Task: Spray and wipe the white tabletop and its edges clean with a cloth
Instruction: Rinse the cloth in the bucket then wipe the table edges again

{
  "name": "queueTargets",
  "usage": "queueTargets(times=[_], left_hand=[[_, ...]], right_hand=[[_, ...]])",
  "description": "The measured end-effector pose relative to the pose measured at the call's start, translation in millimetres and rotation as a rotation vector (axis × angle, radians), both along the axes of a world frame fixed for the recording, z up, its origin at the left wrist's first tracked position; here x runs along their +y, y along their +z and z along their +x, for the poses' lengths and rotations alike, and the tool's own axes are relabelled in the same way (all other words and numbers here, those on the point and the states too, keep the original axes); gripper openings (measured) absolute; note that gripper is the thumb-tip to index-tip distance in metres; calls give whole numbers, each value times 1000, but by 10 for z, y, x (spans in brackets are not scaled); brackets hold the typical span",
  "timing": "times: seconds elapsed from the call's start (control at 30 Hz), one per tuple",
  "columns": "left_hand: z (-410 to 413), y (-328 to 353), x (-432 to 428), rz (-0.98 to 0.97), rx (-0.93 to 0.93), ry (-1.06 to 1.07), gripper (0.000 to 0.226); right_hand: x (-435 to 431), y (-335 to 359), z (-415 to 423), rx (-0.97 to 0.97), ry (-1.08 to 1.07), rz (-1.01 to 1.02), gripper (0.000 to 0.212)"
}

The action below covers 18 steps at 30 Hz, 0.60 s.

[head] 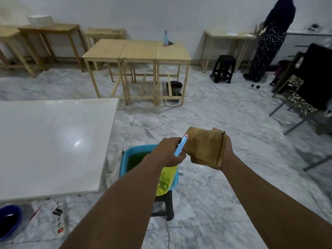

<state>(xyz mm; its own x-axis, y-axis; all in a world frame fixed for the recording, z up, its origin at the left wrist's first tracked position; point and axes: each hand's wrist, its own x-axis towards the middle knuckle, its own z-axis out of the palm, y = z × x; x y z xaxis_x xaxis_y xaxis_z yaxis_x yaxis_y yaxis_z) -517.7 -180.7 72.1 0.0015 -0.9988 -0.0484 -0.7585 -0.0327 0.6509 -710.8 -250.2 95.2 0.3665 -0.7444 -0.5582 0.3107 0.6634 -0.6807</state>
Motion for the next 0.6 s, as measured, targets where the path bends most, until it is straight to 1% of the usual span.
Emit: queueTargets(times=[0.03,0.13,0.33,0.47,0.57,0.6], left_hand=[[-105,24,-172,14,8,6,21],[-235,29,-614,72,13,11,15],[-213,-203,-1591,140,-14,74,6],[-177,-295,-2355,118,-32,114,7],[-208,-223,-2948,119,19,155,14],[-207,-189,-3091,132,45,161,16]], right_hand=[[-158,39,-106,10,5,-2,73],[-599,36,-276,14,-10,3,72],[-1630,-172,-382,48,30,60,67],[-2454,-199,-322,54,100,56,68],[-3147,-147,-264,79,144,60,67],[-3313,-111,-242,58,145,60,66]])
